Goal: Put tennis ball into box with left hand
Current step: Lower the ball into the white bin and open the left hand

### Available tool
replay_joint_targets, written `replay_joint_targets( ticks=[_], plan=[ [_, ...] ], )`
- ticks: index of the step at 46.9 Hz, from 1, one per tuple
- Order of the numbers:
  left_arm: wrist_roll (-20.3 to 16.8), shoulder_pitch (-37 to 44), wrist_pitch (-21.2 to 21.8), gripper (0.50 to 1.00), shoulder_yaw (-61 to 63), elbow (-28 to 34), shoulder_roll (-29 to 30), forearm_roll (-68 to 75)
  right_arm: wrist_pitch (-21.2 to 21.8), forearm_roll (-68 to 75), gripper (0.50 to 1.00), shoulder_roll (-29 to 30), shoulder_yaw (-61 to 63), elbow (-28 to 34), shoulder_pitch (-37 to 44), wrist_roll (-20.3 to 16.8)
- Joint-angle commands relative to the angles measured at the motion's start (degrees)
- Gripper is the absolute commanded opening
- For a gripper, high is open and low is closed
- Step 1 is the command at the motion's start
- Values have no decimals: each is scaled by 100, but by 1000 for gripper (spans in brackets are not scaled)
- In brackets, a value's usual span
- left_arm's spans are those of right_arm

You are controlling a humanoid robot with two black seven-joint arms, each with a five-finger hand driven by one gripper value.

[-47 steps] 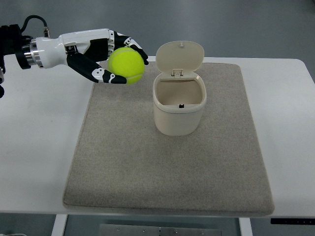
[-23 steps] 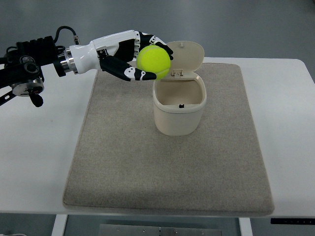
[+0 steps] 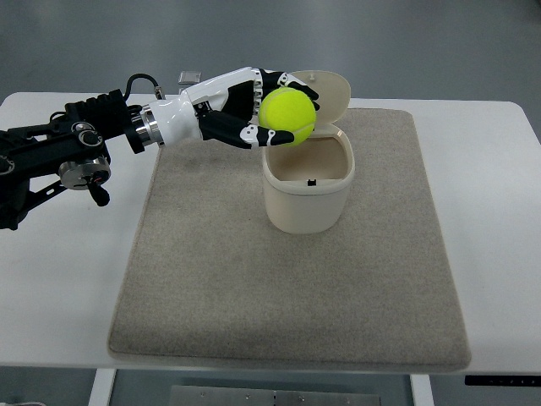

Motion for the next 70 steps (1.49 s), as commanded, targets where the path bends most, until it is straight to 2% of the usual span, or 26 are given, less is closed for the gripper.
replay_joint_targets(
  ticks=[1,16,39,41,45,47,48,57,60,64,70],
  plan=[
    [-10,9,10,548,1,0,-18,-39,-2,0,901,0,0,0,-1,0],
    [-1,115,98,559,80,254,-369,-21,-2,0,901,0,0,0,-1,0],
    [-1,97,134,576,89,369,-396,-21,7,0,901,0,0,0,-1,0],
    [-1,97,177,593,89,369,-396,-21,-2,0,903,0,0,0,-1,0],
    [-1,97,300,677,89,378,-457,-30,-2,0,901,0,0,0,-1,0],
    [8,106,371,752,80,439,-580,-30,-2,0,901,0,0,0,-1,0],
    [8,115,397,763,89,483,-641,-30,-2,0,903,0,0,0,-1,0],
    [-1,123,406,776,80,606,-730,-30,-2,0,903,0,0,0,-1,0],
    [-1,123,424,821,80,606,-730,-30,-2,0,903,0,0,0,-1,0],
    [-10,115,459,825,80,597,-739,-30,-2,0,901,0,0,0,-1,0],
    [-10,123,485,872,80,597,-739,-30,7,0,901,0,0,0,-1,0]
  ],
)
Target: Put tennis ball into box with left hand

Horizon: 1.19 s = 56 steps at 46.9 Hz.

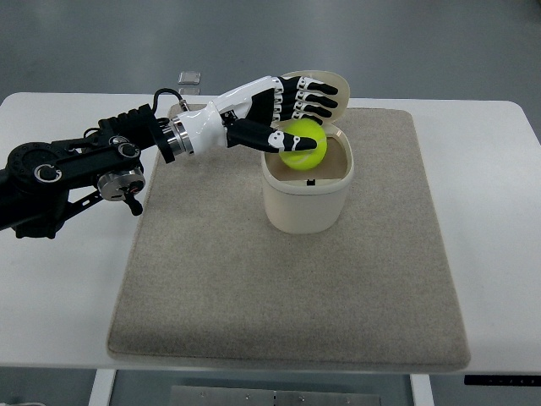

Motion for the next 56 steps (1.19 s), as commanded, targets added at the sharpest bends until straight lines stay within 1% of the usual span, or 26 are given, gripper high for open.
replay_joint_targets(
  ticks=[1,5,8,9,12,14,17,18,19,20,28,37,41,45,48,51,56],
  plan=[
    [-5,-7,1,874,0,-4,-3,0,0,0,901,0,0,0,0,0],
    [-5,-7,10,874,0,-21,6,0,0,0,901,0,0,0,0,0],
    [-5,2,1,859,0,-83,6,0,0,0,901,0,0,0,0,0],
    [-5,-7,10,844,0,-118,6,0,0,0,901,0,0,0,0,0],
    [-5,-7,1,772,9,-206,6,9,0,0,901,0,0,0,0,0],
    [-5,-15,1,703,9,-259,6,9,0,0,901,0,0,0,0,0],
    [-14,-24,-16,641,9,-364,32,53,0,0,901,0,0,0,0,0],
    [-5,-24,1,596,9,-408,24,53,0,0,901,0,0,0,0,0],
    [-14,-24,1,564,9,-443,23,62,0,0,901,0,0,0,0,0],
    [-14,-24,1,553,9,-470,32,62,0,0,901,0,0,0,0,0],
    [-14,-33,124,551,0,-505,23,62,0,0,901,0,0,0,0,0],
    [-14,-33,177,553,-52,-751,146,53,0,0,901,0,0,0,0,0],
    [-5,-33,230,563,0,-926,190,62,0,0,901,0,0,0,0,0],
    [-14,-24,326,563,-70,-1050,331,9,0,0,901,0,0,0,0,0],
    [-14,-24,335,563,-96,-1111,428,0,0,0,901,0,0,0,0,0],
    [-14,-7,335,578,-131,-1164,515,0,0,0,901,0,0,0,0,0],
    [-40,160,362,578,-298,-1243,788,-17,0,0,901,0,0,0,0,0]
  ],
)
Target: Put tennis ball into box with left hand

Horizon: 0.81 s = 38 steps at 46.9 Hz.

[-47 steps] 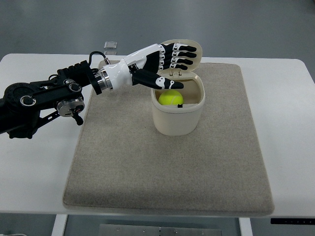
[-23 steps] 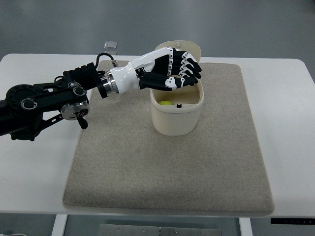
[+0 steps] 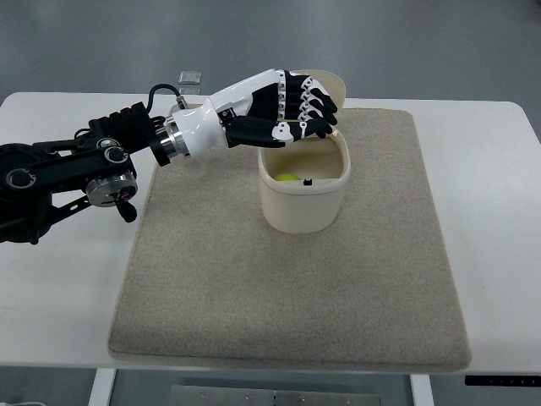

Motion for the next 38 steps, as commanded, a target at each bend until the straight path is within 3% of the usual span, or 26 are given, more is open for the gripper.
replay_joint_targets(
  ticks=[1,10,19,38],
  plan=[
    [-23,154,23,578,-238,-30,227,-23,-2,0,901,0,0,0,-1,0],
    [-32,751,23,583,-1425,-82,395,-260,-2,0,901,0,0,0,-1,0],
    [-40,1041,41,585,-1794,23,439,-919,-2,0,901,0,0,0,-1,0],
    [-49,1332,49,692,-2427,1806,-554,-1596,-2,0,901,0,0,0,-1,0]
  ],
)
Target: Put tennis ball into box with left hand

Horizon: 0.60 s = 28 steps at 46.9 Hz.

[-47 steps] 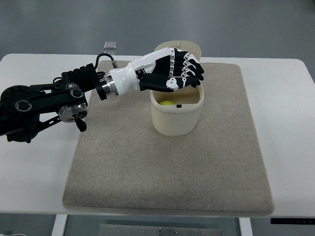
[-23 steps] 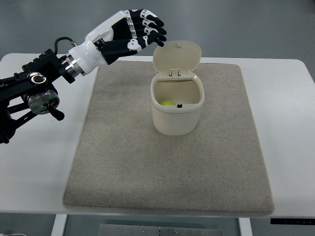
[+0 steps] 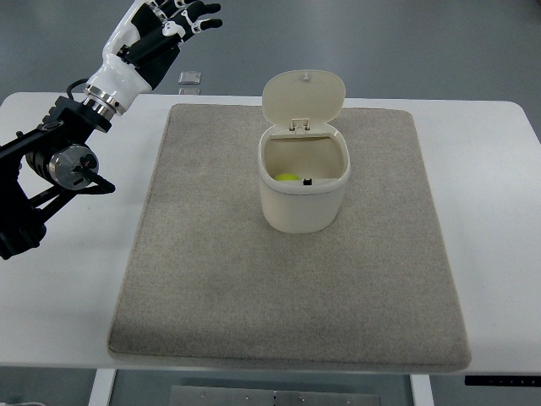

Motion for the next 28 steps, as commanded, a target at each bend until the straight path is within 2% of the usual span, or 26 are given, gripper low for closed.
replay_joint_targets(
  ticks=[1,8,10,14,18,23,25,26,28],
  plan=[
    [3,9,3,692,-46,502,-266,-31,-1,0,901,0,0,0,0,0],
    [11,9,-5,703,-520,1487,-733,-31,-1,0,901,0,0,0,0,0],
    [11,9,-14,728,-608,1575,-803,-31,-1,0,901,0,0,0,0,0],
    [11,18,21,741,-635,1619,-856,-40,-1,0,901,0,0,0,0,0],
    [11,18,30,808,-644,1759,-952,-189,-1,0,901,0,0,0,0,0],
    [11,9,30,896,-652,2339,-1146,-575,-1,0,901,0,0,0,0,0],
    [3,9,12,964,-644,2568,-1216,-734,-1,0,901,0,0,0,0,0],
    [3,9,-5,981,-644,2656,-1251,-804,8,0,903,0,0,0,0,0],
    [11,9,-23,986,-644,2788,-1295,-918,-1,0,901,0,0,0,0,0]
  ],
)
